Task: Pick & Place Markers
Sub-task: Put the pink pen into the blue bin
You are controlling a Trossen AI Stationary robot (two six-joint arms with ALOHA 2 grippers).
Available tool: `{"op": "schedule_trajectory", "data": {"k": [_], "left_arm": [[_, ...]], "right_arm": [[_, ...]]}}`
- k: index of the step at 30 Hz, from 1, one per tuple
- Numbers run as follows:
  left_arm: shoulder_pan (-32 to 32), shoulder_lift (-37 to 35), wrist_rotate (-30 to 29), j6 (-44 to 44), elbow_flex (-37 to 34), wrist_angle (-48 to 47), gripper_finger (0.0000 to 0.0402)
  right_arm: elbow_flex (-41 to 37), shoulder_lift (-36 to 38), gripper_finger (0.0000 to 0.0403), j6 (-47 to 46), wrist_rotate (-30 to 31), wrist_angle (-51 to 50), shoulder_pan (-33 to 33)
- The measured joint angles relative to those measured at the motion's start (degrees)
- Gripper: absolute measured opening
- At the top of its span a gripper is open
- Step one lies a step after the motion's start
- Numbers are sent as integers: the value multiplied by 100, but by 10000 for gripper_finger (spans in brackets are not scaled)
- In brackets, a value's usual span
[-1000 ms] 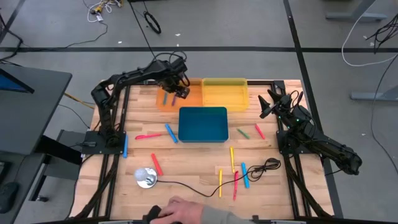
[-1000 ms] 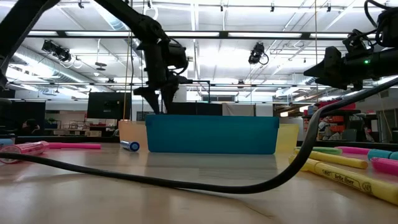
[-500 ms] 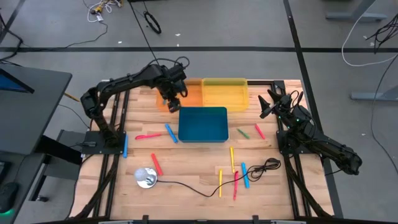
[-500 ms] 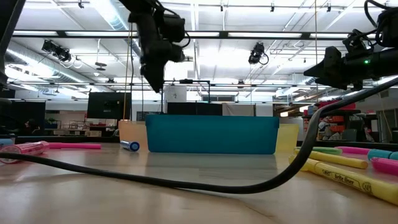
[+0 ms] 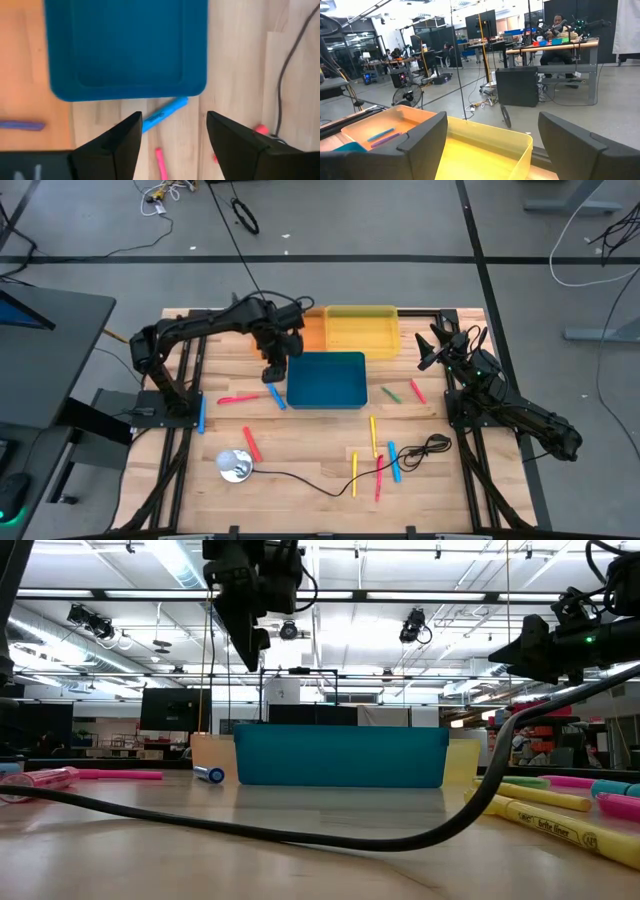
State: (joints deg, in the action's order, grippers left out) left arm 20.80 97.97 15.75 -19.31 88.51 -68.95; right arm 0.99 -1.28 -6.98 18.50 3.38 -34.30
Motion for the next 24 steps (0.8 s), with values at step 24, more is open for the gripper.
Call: {"op": "schedule_trajectory", "data": {"k": [24], "left_arm": [[195, -1130, -46, -234, -1473, 160, 273]], "right_arm": [[0, 1, 314, 1, -2, 0, 2]]}}
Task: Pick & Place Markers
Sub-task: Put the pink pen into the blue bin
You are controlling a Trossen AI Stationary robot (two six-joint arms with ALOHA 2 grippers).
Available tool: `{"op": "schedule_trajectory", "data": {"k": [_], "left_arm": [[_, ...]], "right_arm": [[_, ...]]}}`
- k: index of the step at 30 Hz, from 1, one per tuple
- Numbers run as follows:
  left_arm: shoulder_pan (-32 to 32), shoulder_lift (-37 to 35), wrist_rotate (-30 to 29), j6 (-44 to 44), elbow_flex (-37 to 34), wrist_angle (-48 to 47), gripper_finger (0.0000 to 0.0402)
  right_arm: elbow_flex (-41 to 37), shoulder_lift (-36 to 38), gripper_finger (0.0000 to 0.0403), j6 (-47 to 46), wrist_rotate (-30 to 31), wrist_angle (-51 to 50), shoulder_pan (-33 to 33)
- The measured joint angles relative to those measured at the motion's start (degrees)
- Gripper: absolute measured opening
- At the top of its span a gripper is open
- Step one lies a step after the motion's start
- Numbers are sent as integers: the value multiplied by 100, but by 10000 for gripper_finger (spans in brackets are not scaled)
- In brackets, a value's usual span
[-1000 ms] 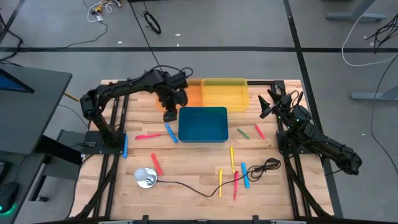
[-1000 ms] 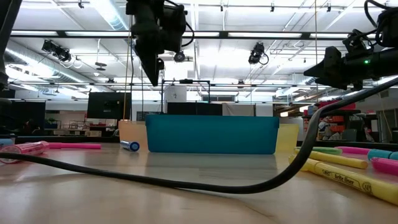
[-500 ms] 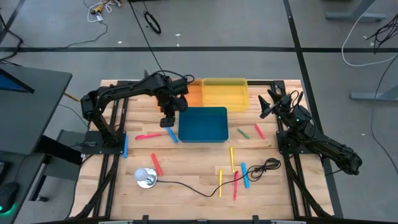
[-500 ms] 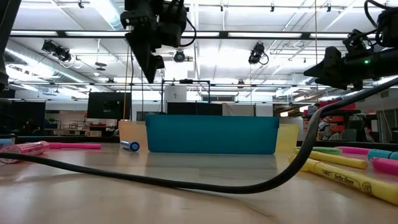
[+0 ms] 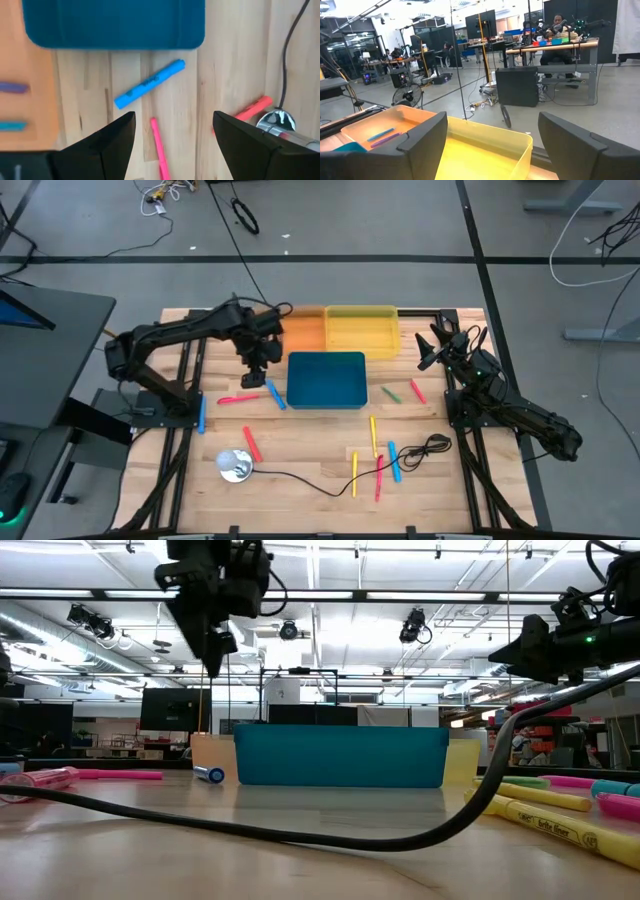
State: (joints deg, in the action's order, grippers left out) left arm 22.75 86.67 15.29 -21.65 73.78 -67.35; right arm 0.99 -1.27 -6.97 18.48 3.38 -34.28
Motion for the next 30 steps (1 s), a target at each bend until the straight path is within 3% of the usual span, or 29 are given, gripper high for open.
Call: {"op": "schedule_trajectory", "data": {"k": [19, 30], "left_arm": [[386, -1582, -341, 29, -2195, 553, 273], [421, -1971, -366, 154, -2557, 597, 273]], "right_arm": [[2, 0, 314, -1, 0, 0, 0], [1, -1, 314, -1, 0, 1, 0]]}}
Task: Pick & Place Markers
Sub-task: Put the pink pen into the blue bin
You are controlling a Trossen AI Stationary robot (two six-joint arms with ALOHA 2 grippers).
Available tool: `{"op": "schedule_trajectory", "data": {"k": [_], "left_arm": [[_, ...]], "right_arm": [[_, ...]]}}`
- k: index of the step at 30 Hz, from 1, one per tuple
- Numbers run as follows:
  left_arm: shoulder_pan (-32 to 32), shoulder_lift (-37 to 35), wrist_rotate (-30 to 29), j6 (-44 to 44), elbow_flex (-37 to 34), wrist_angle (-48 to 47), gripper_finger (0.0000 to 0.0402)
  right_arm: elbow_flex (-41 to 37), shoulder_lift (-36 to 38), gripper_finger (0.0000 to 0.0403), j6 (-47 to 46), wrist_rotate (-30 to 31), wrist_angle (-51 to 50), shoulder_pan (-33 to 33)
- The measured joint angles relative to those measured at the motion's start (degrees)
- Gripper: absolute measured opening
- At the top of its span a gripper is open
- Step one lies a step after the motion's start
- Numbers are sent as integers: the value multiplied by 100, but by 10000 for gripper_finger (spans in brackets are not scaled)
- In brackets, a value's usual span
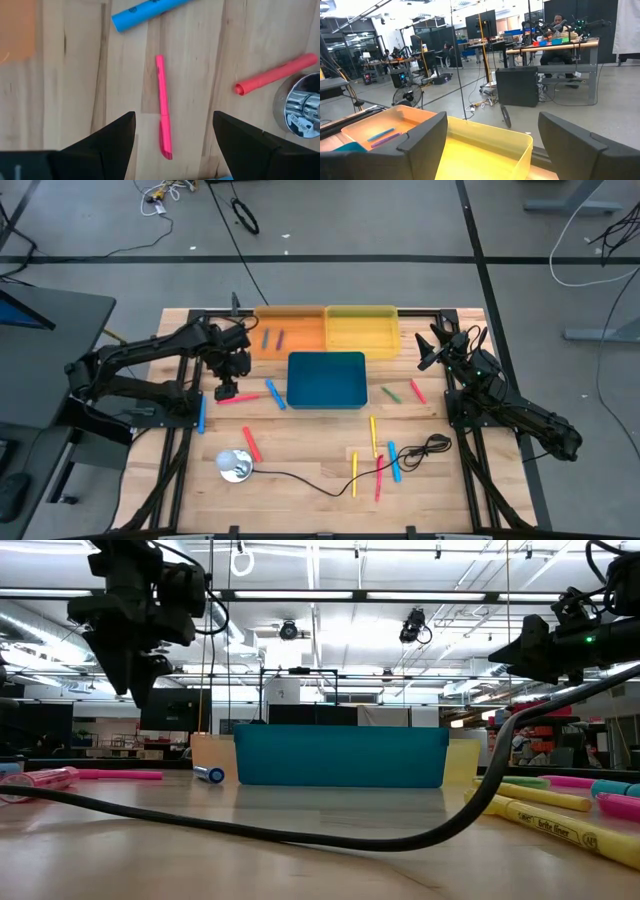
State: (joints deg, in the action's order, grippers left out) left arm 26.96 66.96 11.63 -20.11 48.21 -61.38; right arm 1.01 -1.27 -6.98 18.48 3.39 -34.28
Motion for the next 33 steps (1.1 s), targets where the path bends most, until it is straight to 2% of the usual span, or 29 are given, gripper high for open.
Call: {"op": "schedule_trajectory", "data": {"k": [7, 13, 17, 33], "left_arm": [[0, 83, -113, 51, -24, 67, 273], [-81, 117, -119, 608, -528, 854, 273], [-193, 202, -149, 685, -678, 1289, 273], [-555, 1380, -283, 856, -686, 1780, 273]], "right_arm": [[0, 0, 314, 0, 0, -1, -1], [0, -1, 314, 0, 1, -1, -2], [-1, 1, 314, 0, 0, -1, -2], [-1, -1, 314, 0, 0, -1, -2]]}}
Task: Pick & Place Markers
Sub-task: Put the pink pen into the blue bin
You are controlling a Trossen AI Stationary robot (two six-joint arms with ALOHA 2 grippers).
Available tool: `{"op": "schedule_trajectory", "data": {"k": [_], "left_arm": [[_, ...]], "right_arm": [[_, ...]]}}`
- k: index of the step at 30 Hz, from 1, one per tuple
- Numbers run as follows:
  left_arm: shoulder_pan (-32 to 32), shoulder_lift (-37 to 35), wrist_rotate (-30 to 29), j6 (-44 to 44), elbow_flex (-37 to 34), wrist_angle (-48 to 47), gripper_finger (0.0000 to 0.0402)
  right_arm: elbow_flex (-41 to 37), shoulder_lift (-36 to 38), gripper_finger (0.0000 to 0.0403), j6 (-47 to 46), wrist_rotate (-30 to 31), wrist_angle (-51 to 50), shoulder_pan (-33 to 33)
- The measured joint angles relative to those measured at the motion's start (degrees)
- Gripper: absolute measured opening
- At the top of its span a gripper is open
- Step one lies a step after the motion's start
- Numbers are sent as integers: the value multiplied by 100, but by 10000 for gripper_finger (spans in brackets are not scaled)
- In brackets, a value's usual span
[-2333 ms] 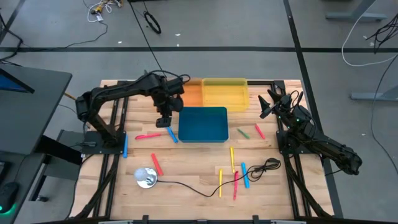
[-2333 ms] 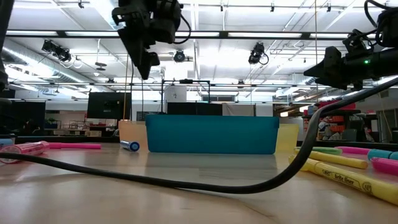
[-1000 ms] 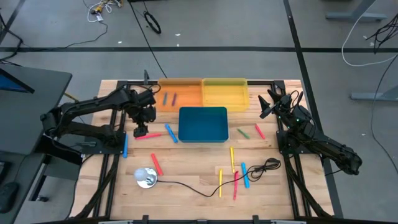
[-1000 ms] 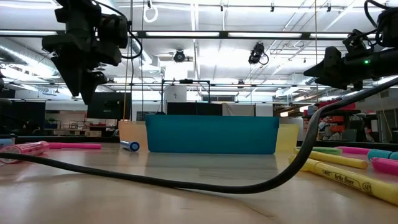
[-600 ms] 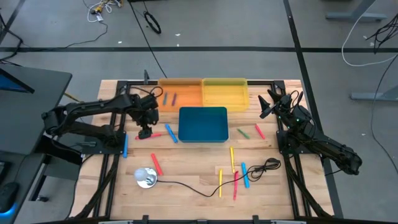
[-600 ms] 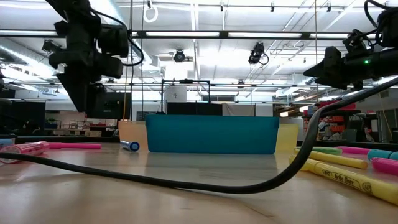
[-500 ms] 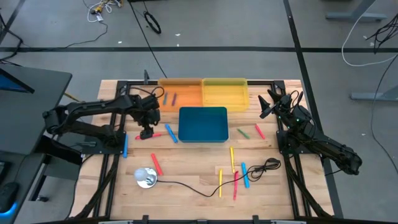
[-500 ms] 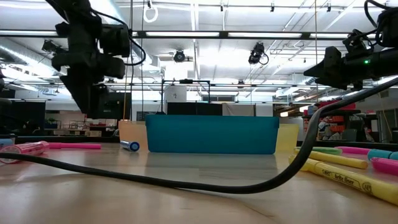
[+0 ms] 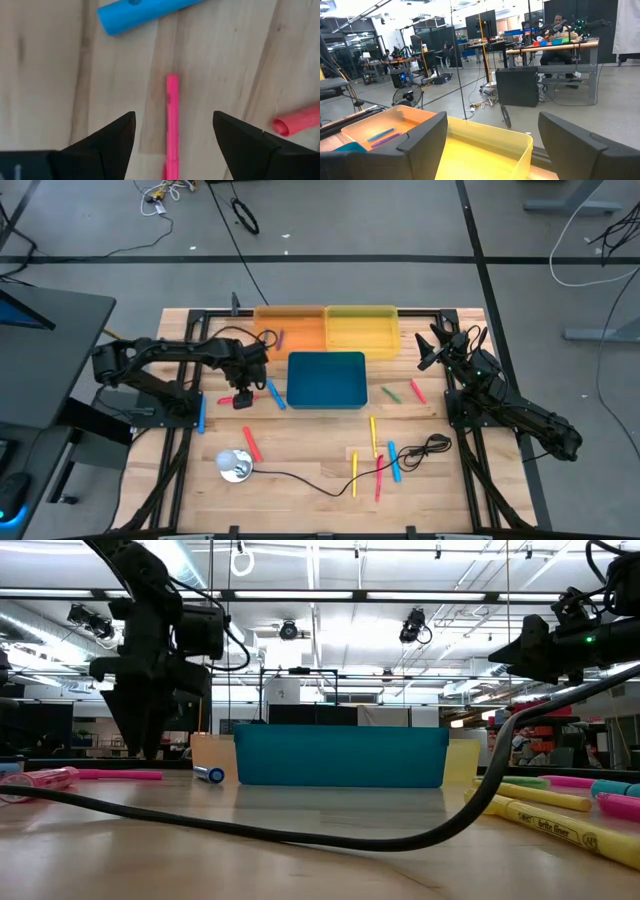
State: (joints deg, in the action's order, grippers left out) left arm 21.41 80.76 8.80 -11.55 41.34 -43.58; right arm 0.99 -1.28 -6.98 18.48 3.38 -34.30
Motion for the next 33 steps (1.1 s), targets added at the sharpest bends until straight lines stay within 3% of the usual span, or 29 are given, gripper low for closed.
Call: {"op": "schedule_trajectory", "data": {"k": [10, 17, 33], "left_arm": [[-365, 687, -694, 48, 1, 521, 273], [-470, 757, -841, 221, -62, 678, 260], [-494, 766, -309, 239, -155, 867, 22]], "right_arm": [[2, 2, 314, 0, 2, 2, 0], [0, 1, 314, 0, 0, 1, 1], [0, 2, 314, 0, 2, 0, 0]]}}
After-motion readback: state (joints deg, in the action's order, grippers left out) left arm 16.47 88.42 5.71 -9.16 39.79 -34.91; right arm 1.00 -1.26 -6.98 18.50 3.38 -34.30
